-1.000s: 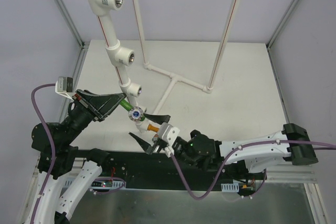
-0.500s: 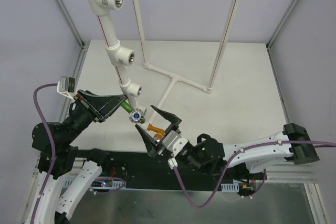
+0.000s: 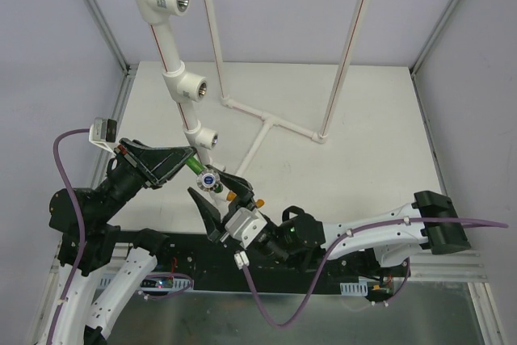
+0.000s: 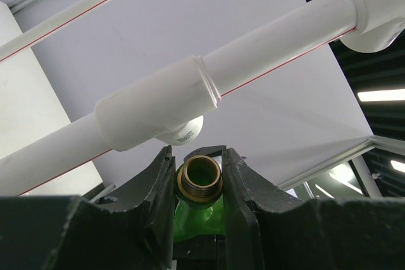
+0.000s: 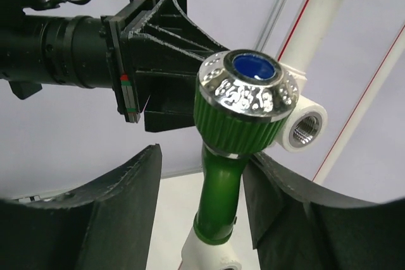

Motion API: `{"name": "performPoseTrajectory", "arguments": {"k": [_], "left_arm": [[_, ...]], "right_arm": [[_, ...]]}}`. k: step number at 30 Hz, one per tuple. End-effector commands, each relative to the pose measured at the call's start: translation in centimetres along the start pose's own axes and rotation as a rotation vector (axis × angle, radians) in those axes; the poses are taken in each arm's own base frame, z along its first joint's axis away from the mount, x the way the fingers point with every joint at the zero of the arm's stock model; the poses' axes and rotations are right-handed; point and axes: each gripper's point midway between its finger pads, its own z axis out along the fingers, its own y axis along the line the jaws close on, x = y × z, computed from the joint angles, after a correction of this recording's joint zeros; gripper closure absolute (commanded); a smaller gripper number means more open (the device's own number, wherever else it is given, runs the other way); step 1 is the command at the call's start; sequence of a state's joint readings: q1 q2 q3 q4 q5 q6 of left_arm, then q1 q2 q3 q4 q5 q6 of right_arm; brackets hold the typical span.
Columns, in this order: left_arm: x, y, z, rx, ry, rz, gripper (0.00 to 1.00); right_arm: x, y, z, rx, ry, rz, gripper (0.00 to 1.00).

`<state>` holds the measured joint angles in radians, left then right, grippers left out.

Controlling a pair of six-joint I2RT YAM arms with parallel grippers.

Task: Install the water faucets
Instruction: Pick up the water faucet from the center of the board.

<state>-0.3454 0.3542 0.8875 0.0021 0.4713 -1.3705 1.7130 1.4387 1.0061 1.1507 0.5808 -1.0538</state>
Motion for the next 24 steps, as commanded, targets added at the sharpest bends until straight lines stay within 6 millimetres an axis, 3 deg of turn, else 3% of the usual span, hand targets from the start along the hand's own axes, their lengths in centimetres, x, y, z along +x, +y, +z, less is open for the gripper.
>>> {"name": "performPoseTrajectory", "arguments": {"k": [1, 9, 16, 18, 20, 24], "left_arm": [[0.2, -2.3, -0.4, 0.069, 0.012, -0.004, 1.0], [0.5, -2.2, -0.8, 0.073, 0.02, -0.027, 1.0], [0.6, -2.4, -1.0, 0.079, 0.018, -0.039, 1.0], [0.6, -2.4, -1.0, 0.08, 0.02, -0.043, 1.0], [0.7, -2.2, -0.9, 0.077, 0.023, -0.047, 1.0], [0.7, -1.7, -0.9, 0.068, 0.024, -0.046, 0.96]], "right_arm": [[-4.7, -2.7, 1.6, 0.083, -0.141, 0.083, 0.43], [-5.8, -3.4, 2.6, 0.101, -0.181, 0.103, 0.49], [-4.8, -3.7, 3.4, 0.107, -0.17, 0.124, 0.59], [-4.6, -3.8, 3.5, 0.106, -0.166, 0.129, 0.7], [-4.4, -3.9, 3.6, 0.105, -0.164, 0.134, 0.9], [-3.6, -3.5, 3.1, 0.069, -0.115, 0.174, 1.0]]}}
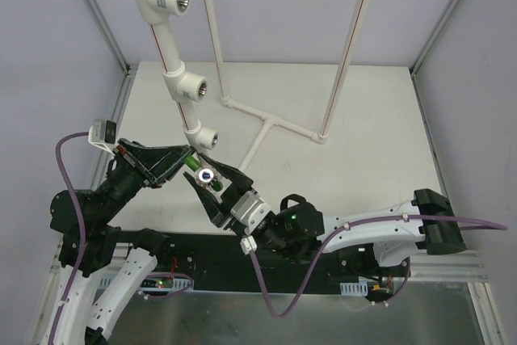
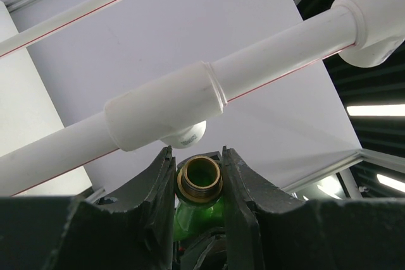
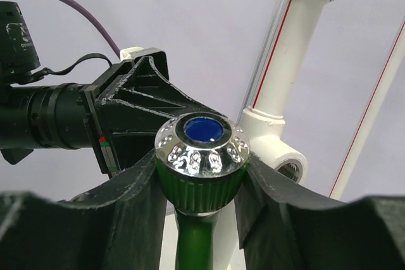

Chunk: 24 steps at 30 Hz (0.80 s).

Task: Install the water faucets
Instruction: Pick up the water faucet from the center of the board.

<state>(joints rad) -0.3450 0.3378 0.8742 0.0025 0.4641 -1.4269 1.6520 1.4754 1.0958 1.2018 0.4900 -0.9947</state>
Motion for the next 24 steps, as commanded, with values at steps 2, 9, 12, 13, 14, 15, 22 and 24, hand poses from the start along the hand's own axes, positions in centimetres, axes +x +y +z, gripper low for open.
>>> {"name": "performPoseTrajectory", "arguments": {"k": [2, 9, 12, 13, 14, 15, 22, 24], "left_arm": [[0.8, -1.5, -0.5, 0.07, 0.037, 0.01, 0.8], [1.1, -2.1, -0.2, 0.089, 0.074, 0.038, 0.61], [1.4, -2.0, -0.1, 0.088, 0.095, 0.05, 0.68], [1.4, -2.0, -0.1, 0.087, 0.101, 0.054, 0.79], [1.5, -1.8, 0.1, 0.082, 0.107, 0.054, 0.93], [1.5, -1.8, 0.1, 0.081, 0.11, 0.055, 1.0], [0.8, -2.2, -0.2, 0.091, 0.054, 0.035, 1.0], [0.5, -2.2, -0.2, 0.093, 0.035, 0.023, 1.0]], "right_arm": [[-1.2, -1.7, 0.0, 0.02, 0.008, 0.134, 1.0], [-0.7, -2.9, -0.7, 0.038, 0.039, 0.2, 1.0], [-0.6, -3.2, -0.8, 0.034, 0.05, 0.224, 1.0], [-0.5, -3.2, -0.8, 0.034, 0.052, 0.227, 1.0], [-0.7, -3.4, -0.7, 0.039, 0.049, 0.235, 1.0], [-0.5, -3.4, -0.8, 0.042, 0.056, 0.233, 1.0], [0.6, -2.5, -1.0, 0.016, 0.061, 0.18, 0.56], [0.8, -2.3, -1.0, 0.018, 0.047, 0.171, 0.52]]}}
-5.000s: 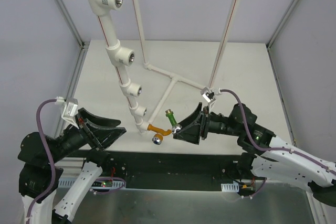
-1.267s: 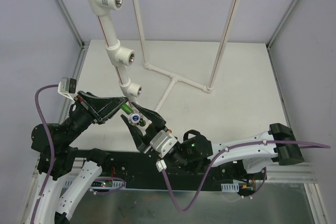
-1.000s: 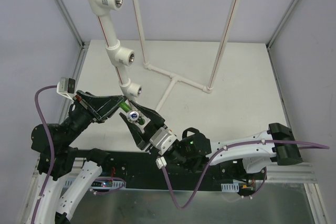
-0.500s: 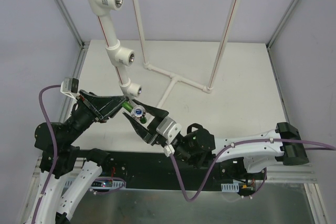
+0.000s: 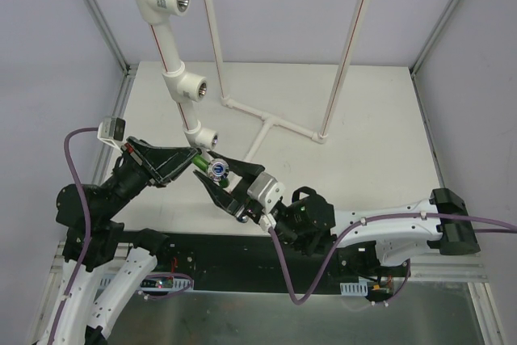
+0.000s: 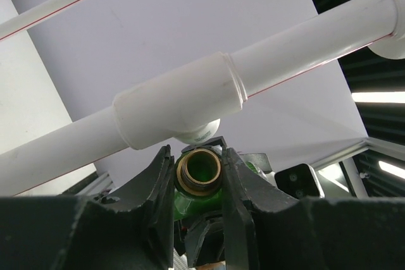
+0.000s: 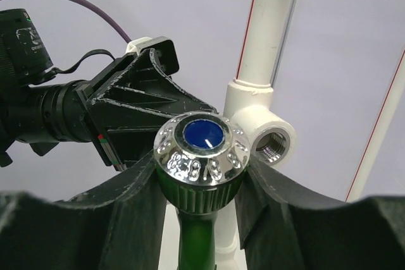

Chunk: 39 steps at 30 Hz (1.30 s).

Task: Install the water faucets
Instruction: Pick up the water faucet from the center of the board.

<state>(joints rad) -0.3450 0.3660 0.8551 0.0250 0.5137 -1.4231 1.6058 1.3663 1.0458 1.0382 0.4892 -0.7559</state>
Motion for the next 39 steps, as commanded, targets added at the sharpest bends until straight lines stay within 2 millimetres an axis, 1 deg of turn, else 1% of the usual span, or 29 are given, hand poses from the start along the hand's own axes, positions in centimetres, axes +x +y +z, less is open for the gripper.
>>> {"name": "performPoseTrajectory", "arguments": {"k": [1, 7, 10, 13, 19, 25, 31, 32, 33, 34, 35, 36, 37, 39], "left_arm": [[0.0, -3.3, -0.9, 0.11, -0.022, 0.024, 1.0], [-0.3, -3.4, -1.2, 0.12, -0.05, -0.013, 1.0], [-0.3, -3.7, -1.3, 0.128, -0.055, -0.012, 1.0], [-0.3, -3.8, -1.3, 0.13, -0.05, -0.019, 1.0], [-0.3, -3.6, -1.3, 0.126, -0.049, -0.033, 1.0], [-0.3, -3.5, -1.3, 0.129, -0.048, -0.047, 1.0], [-0.3, -3.5, -1.2, 0.137, -0.045, -0.069, 1.0], [-0.3, -3.7, -1.3, 0.14, -0.046, -0.072, 1.0], [-0.3, -3.7, -1.3, 0.14, -0.047, -0.076, 1.0], [-0.3, -3.8, -1.3, 0.146, -0.046, -0.076, 1.0], [-0.2, -3.8, -1.3, 0.146, -0.043, -0.076, 1.0], [-0.3, -3.7, -1.3, 0.143, -0.046, -0.079, 1.0], [-0.2, -3.7, -1.4, 0.146, -0.044, -0.079, 1.0], [-0.3, -3.4, -1.3, 0.14, -0.046, -0.082, 1.0]], "right_arm": [[-0.5, -0.6, 0.1, 0.029, -0.048, 0.003, 0.5], [-0.4, -0.3, 0.5, 0.036, -0.072, -0.039, 0.45], [-0.4, -0.3, 0.6, 0.041, -0.087, -0.04, 0.44], [-0.7, -0.2, 0.7, 0.042, -0.107, -0.03, 0.45], [-2.3, -0.3, 1.0, 0.045, -0.172, -0.003, 0.46], [-2.6, 0.1, 1.4, 0.034, -0.181, 0.004, 0.51], [-2.5, 0.4, 2.1, 0.03, -0.192, -0.005, 0.61], [-2.3, 0.5, 2.2, 0.03, -0.19, -0.007, 0.65], [-2.2, 0.5, 2.3, 0.029, -0.191, -0.008, 0.72], [-2.2, 0.6, 2.3, 0.026, -0.193, -0.009, 0.85], [-2.1, 0.6, 2.3, 0.027, -0.193, -0.006, 0.94], [-2.3, 0.4, 2.3, 0.033, -0.198, -0.004, 0.99], [-2.2, 0.4, 2.2, 0.035, -0.194, -0.003, 1.0], [-2.7, 0.0, 2.0, 0.039, -0.195, 0.014, 1.0]]}}
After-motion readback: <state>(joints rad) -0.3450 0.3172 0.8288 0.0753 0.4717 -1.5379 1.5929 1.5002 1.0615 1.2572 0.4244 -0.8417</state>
